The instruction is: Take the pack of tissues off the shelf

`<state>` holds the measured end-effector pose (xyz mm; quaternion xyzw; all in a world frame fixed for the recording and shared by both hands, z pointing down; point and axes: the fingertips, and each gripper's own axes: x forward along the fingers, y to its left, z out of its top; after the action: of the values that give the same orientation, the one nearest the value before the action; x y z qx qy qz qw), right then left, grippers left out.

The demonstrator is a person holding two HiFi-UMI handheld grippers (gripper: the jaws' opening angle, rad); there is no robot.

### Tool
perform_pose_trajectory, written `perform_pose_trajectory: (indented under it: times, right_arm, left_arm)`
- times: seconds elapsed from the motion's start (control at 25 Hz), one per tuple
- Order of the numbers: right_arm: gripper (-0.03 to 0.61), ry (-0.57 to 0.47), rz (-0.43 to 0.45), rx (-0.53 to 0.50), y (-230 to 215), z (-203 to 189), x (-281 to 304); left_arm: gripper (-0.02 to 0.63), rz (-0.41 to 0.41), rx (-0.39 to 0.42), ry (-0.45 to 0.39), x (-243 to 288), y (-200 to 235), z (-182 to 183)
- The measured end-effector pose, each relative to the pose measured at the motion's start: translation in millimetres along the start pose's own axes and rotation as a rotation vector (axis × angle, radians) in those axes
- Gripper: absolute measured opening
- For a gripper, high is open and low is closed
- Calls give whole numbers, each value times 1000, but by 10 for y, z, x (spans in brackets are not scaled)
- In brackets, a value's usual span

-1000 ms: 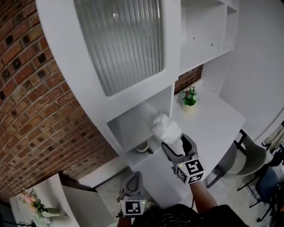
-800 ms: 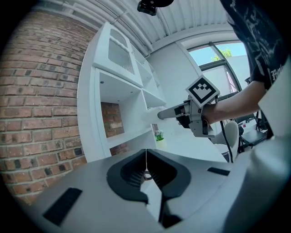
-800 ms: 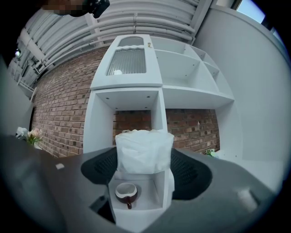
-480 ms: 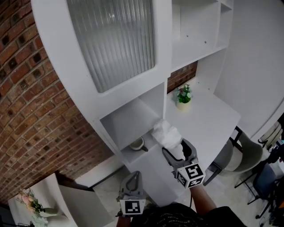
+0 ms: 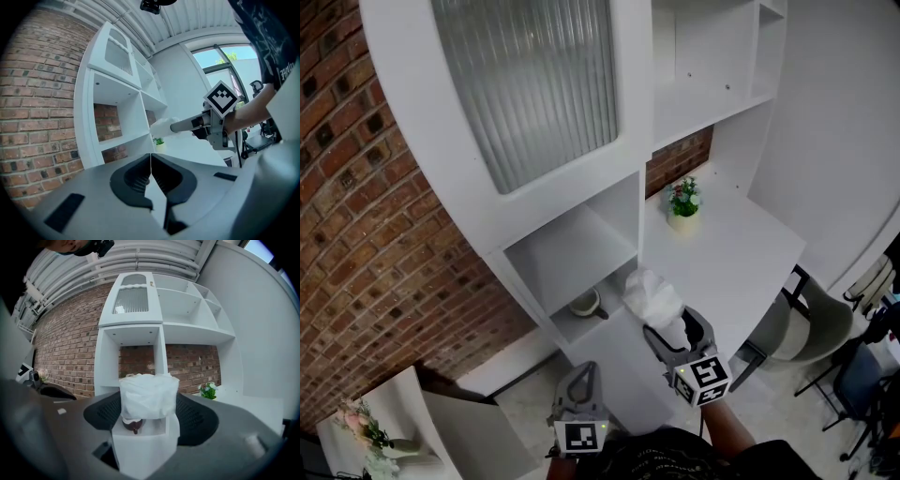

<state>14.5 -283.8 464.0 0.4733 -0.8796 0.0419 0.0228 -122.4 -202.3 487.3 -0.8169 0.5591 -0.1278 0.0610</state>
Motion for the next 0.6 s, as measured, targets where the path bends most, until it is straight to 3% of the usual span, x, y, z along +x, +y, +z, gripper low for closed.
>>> perform_pose_trajectory:
  times: [0.6]
  right_arm:
    - [350, 83, 8, 36, -10, -461, -117]
  left_arm:
    - [11, 26, -12, 16, -12, -53, -47]
